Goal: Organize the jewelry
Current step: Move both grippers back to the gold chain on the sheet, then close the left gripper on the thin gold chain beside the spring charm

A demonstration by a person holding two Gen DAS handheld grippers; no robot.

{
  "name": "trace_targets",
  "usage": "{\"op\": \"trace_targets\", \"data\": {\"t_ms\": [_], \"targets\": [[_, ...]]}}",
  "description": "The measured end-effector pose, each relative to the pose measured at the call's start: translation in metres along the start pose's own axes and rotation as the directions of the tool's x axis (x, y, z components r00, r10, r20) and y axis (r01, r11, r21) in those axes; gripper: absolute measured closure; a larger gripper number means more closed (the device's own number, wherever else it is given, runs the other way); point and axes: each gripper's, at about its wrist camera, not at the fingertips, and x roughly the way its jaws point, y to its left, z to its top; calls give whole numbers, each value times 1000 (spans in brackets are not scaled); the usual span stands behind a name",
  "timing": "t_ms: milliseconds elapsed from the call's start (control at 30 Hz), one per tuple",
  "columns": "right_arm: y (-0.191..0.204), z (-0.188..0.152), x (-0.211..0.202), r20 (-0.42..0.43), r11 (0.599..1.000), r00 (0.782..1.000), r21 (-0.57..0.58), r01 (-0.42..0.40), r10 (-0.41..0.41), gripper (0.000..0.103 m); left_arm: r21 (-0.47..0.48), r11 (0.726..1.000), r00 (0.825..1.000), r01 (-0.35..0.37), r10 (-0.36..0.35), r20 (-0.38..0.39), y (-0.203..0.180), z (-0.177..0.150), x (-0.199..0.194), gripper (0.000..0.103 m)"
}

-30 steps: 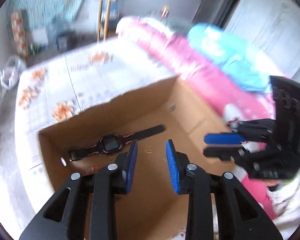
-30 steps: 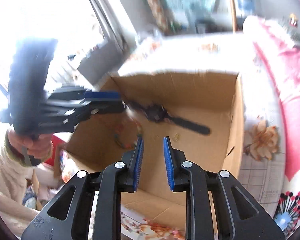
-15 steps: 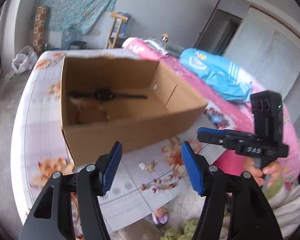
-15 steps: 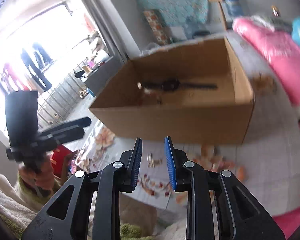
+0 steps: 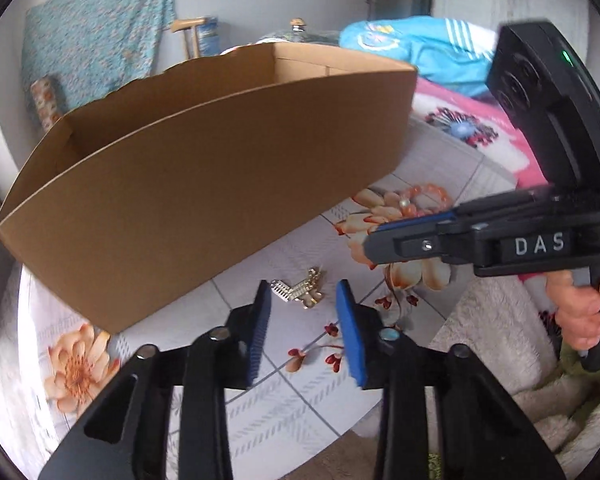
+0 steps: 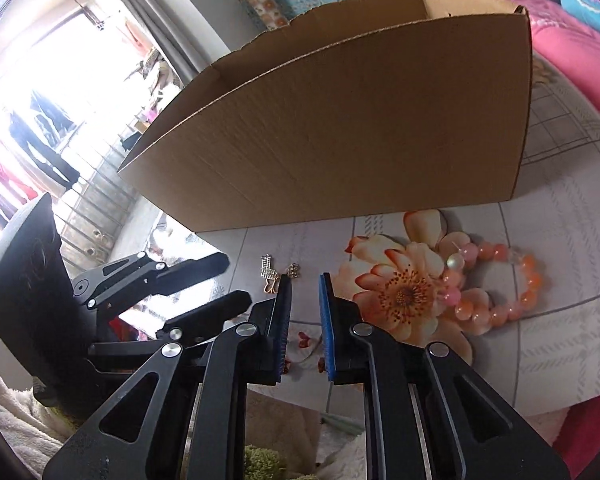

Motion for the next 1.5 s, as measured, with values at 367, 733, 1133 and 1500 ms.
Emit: {"op": "trace_targets", "data": {"t_ms": [367, 733, 1133, 1500], "targets": [[-18, 7, 12, -21, 999, 999, 27, -29, 29, 89, 127, 992, 997, 22, -13, -73, -4, 4, 22, 89], [-33, 10, 18, -41, 997, 998, 52, -52, 54, 88, 186, 981, 991, 51, -27, -130, 3, 17, 28, 89], [-37, 21, 19, -51, 996, 996, 55, -69, 72, 88, 211, 964, 976, 163, -126, -179, 12, 22, 36, 89], [-35, 19, 24, -46, 996, 997, 64, -57, 60, 88, 202, 968, 982, 150, -122, -145, 5, 13, 31, 102]]}}
